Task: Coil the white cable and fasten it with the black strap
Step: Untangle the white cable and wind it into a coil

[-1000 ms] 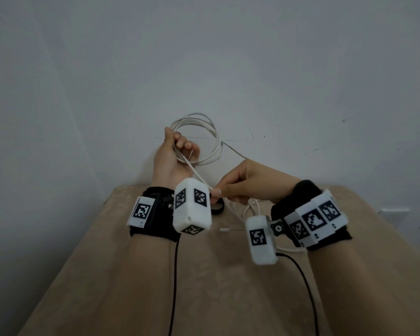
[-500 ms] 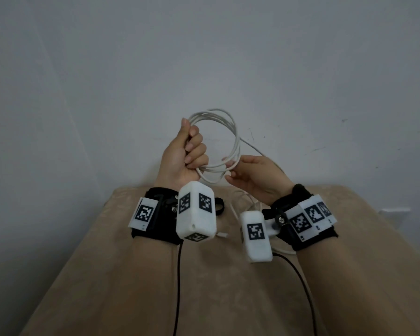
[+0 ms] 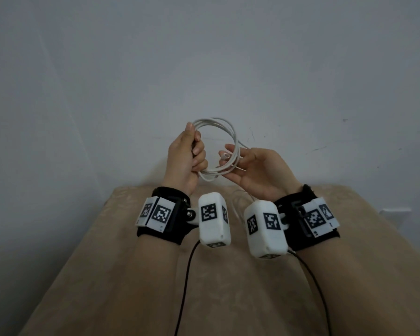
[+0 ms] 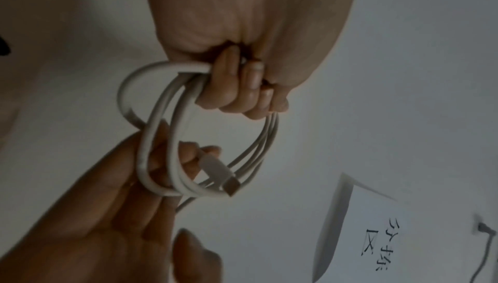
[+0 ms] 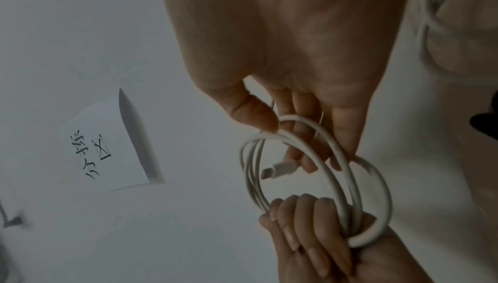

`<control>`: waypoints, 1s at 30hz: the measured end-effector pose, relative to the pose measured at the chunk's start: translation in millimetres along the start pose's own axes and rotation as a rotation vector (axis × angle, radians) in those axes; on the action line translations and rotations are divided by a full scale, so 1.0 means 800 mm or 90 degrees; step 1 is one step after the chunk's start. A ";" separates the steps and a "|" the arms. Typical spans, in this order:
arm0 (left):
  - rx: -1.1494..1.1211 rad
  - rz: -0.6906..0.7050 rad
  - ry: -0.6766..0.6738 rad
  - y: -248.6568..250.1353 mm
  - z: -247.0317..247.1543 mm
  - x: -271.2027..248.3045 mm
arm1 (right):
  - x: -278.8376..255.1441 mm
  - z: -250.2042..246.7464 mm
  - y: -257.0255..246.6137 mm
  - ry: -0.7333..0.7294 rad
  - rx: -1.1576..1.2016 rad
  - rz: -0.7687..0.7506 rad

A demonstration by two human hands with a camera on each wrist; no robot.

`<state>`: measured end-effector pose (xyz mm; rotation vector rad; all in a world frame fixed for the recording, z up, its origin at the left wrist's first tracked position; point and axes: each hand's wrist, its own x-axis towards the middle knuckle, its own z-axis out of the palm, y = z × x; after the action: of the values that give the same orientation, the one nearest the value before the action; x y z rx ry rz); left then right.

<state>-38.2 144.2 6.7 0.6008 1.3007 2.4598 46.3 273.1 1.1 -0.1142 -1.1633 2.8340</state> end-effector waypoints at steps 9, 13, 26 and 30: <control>-0.001 0.006 0.044 -0.003 0.003 0.003 | 0.004 0.007 0.013 -0.021 -0.223 -0.145; 0.032 0.024 0.064 -0.007 0.005 0.003 | 0.009 0.005 0.017 0.071 -0.331 -0.181; -0.026 0.005 0.094 -0.006 -0.001 0.007 | 0.003 0.006 0.022 0.154 -0.418 -0.296; -0.072 -0.031 0.106 -0.006 -0.005 0.008 | 0.001 0.008 0.024 0.156 -0.485 -0.386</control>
<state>-45.6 146.4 2.3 0.3379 1.2077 2.5686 44.1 255.0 -7.7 -0.1171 -1.7662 1.7138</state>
